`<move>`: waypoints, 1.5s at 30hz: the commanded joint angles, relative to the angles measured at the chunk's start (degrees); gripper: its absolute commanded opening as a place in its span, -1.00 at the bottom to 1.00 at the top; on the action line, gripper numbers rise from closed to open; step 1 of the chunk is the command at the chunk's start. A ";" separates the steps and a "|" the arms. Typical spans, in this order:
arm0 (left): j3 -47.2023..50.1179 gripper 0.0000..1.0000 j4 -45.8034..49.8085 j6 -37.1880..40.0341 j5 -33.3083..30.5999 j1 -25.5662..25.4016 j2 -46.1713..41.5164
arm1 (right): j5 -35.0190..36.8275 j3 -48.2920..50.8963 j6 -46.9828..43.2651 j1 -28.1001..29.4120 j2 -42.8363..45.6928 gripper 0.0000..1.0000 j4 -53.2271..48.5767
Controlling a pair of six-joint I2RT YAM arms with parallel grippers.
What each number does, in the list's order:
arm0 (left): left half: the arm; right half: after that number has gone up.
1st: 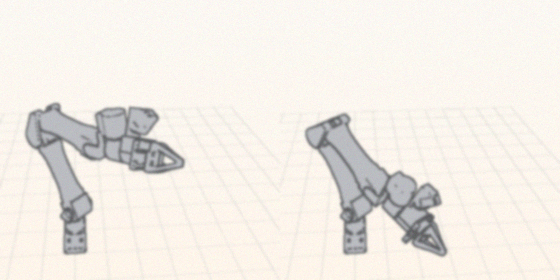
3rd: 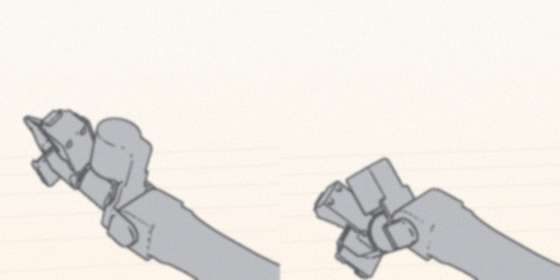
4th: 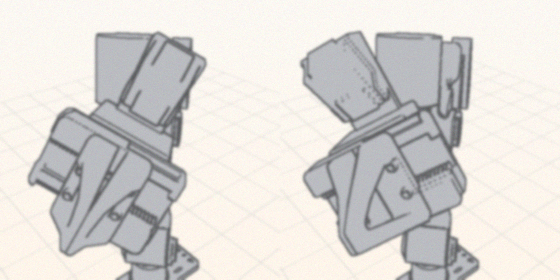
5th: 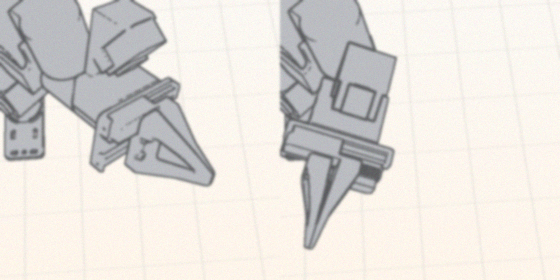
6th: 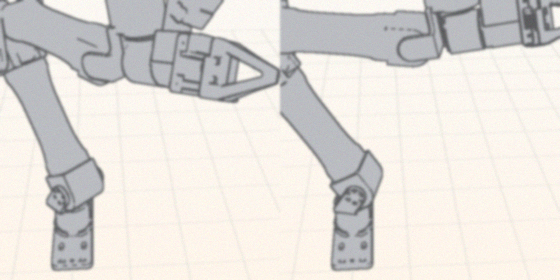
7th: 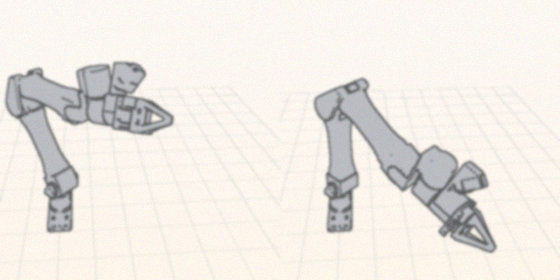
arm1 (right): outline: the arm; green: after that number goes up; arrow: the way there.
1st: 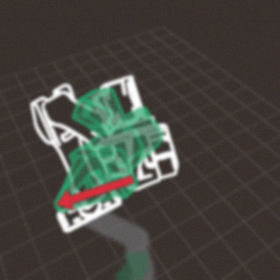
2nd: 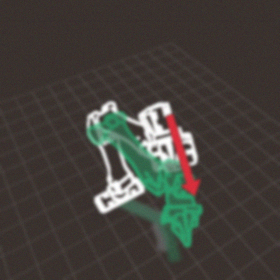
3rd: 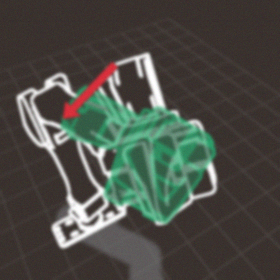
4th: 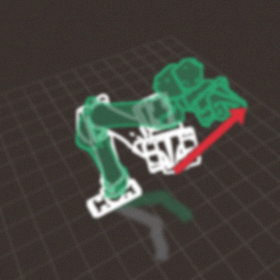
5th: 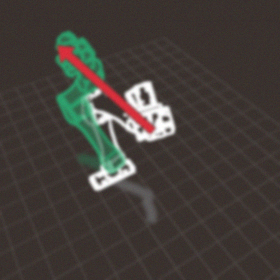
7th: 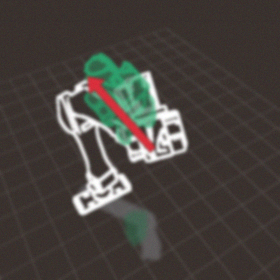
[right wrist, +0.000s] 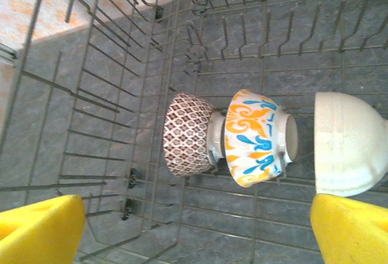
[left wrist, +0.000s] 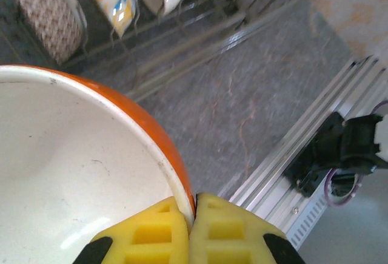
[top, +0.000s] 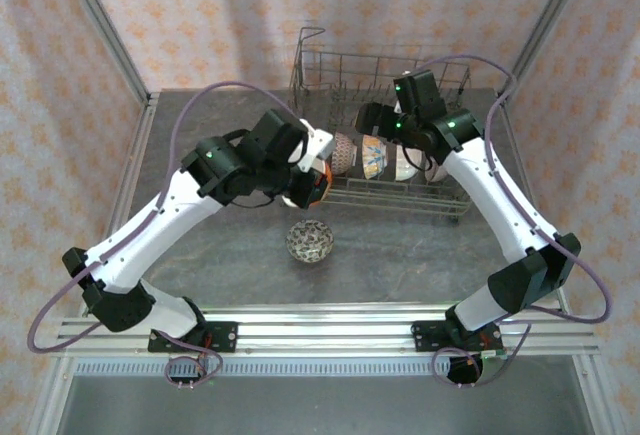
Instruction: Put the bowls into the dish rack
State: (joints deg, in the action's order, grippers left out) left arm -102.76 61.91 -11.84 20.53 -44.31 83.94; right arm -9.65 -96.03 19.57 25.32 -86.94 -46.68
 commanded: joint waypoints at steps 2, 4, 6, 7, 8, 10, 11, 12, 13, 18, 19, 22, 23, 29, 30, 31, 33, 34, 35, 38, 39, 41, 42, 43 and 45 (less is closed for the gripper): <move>-8.52 -1.00 0.23 4.98 6.00 3.48 4.37 | -8.44 -1.78 3.13 -3.15 0.45 0.94 2.70; -12.63 -1.00 0.27 6.12 8.60 4.79 7.39 | -11.50 -1.85 4.54 -4.77 0.84 0.94 3.73; -16.46 -1.00 0.28 7.31 10.31 5.60 10.54 | -14.61 -2.05 5.32 -6.03 1.10 0.96 4.91; -18.52 -1.00 0.25 7.73 11.42 6.09 12.26 | -16.43 -2.21 5.43 -6.62 1.21 0.97 5.39; -20.18 -1.00 -0.22 7.79 12.81 6.63 13.77 | -18.02 -2.40 5.83 -7.25 1.33 0.98 5.68; -23.25 -1.00 -0.80 8.20 14.91 7.61 16.42 | -21.00 -2.29 7.11 -8.60 1.48 0.99 6.76; -24.68 -1.00 -1.03 8.40 16.14 8.20 17.82 | -22.50 -1.94 7.81 -9.22 1.67 1.00 7.65; -25.46 -1.00 -1.57 8.41 17.21 8.80 18.79 | -23.70 -1.44 8.57 -9.85 2.05 0.99 8.75; -25.73 -1.00 -2.97 7.93 19.00 9.50 19.54 | -25.06 -0.66 9.65 -10.55 2.39 0.99 10.15; -27.57 -1.00 -5.97 7.69 23.14 11.17 23.03 | -31.16 0.09 11.82 -12.36 2.24 0.99 13.66; -28.28 -1.00 -5.91 7.91 23.83 11.34 23.67 | -32.37 -0.24 11.74 -12.34 1.75 0.99 13.50; -28.50 -1.00 -6.21 9.48 24.72 11.74 24.60 | -35.49 -1.38 11.37 -12.35 0.67 0.99 12.03; -28.55 -1.00 -6.43 10.12 25.09 11.95 24.76 | -36.09 -1.87 10.79 -12.36 0.18 0.99 10.60; -28.91 -1.00 -7.60 12.12 25.90 12.50 25.04 | -40.04 -2.41 9.81 -12.31 -0.53 0.99 7.76; -28.82 -1.00 -7.97 11.96 26.19 12.50 25.04 | -40.22 -2.41 9.63 -12.32 -0.56 0.99 7.27; -28.74 -1.00 -8.32 11.84 26.26 12.50 26.68 | -40.52 -2.34 9.41 -12.38 -0.60 0.99 6.74; -28.42 -1.00 -8.85 11.84 25.81 12.49 26.89 | -41.74 -2.02 9.40 -12.37 -0.69 0.99 6.12; -28.08 -1.00 -9.19 11.84 25.70 12.50 27.04 | -42.55 -1.82 9.50 -12.31 -0.70 0.98 6.14; -27.87 -1.00 -9.48 11.84 25.61 12.46 27.18 | -42.86 -1.63 9.68 -12.36 -0.76 0.99 6.11; -26.77 -1.00 -11.01 11.53 25.30 12.42 27.01 | -43.77 -1.30 9.80 -12.32 -0.61 0.98 5.49; -26.18 -1.00 -11.92 11.27 25.02 12.41 26.77 | -44.07 -1.20 9.94 -12.36 -0.73 0.98 5.12; -25.36 -1.00 -13.30 10.99 24.90 12.41 26.38 | -44.78 -0.77 10.10 -12.31 -0.90 0.99 4.76; -25.06 -1.00 -13.93 10.79 24.69 12.37 26.28 | -45.06 -0.65 10.01 -12.32 -1.00 0.98 4.32; -24.78 -1.00 -14.38 10.72 24.88 12.32 26.20 | -45.10 -0.65 9.79 -12.34 -1.09 0.98 3.74; -24.51 -1.00 -14.95 10.61 24.99 12.07 26.17 | -45.08 -0.39 9.53 -12.33 -1.30 0.98 3.08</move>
State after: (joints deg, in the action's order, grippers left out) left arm -127.59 51.64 -1.45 44.77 -32.49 111.00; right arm -52.99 -96.66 29.98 12.97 -87.72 -41.80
